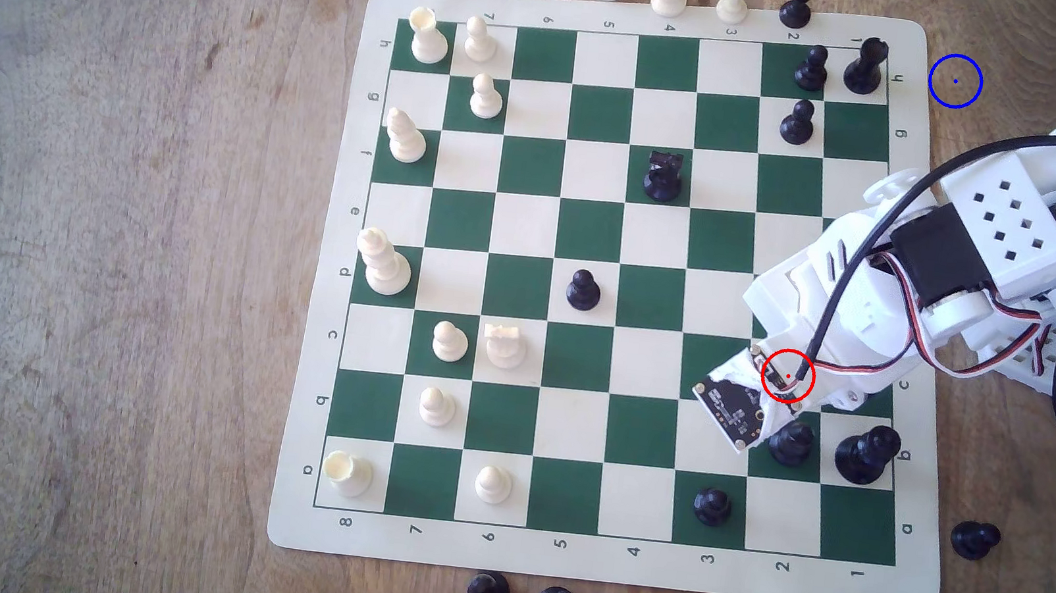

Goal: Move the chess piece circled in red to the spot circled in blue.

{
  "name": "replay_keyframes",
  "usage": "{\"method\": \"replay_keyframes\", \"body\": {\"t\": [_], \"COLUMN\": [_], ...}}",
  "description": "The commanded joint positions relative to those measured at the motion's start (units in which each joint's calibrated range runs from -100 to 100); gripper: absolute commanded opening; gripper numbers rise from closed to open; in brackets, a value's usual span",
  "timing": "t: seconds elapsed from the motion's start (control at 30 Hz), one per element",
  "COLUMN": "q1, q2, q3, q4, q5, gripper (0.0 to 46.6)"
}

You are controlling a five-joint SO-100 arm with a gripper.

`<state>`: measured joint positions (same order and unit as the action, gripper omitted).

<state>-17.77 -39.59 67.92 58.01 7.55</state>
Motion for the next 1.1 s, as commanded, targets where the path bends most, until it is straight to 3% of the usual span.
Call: {"method": "replay_keyframes", "body": {"t": [0.0,0.27,0.37,0.57,0.6,0.63,0.7,0.77,0.9,1.07], "q1": [-0.2,1.9,5.7,18.8,20.5,24.1,28.2,33.8,39.3,50.4], "q2": [-0.3,-0.1,-0.2,3.3,3.9,5.9,8.4,6.4,3.0,-1.5], "q3": [-5.4,-16.6,-20.3,-33.6,-35.8,-41.5,-46.7,-45.6,-43.0,-39.4], "q4": [1.9,10.9,12.1,21.8,24.2,30.7,37.0,37.7,37.2,34.0], "q5": [0.0,-1.8,-3.1,-6.8,-7.9,-10.9,-12.3,-12.2,-12.6,-15.7], "gripper": [0.4,0.4,0.4,0.3,0.3,0.3,0.3,0.3,0.3,0.3]}}
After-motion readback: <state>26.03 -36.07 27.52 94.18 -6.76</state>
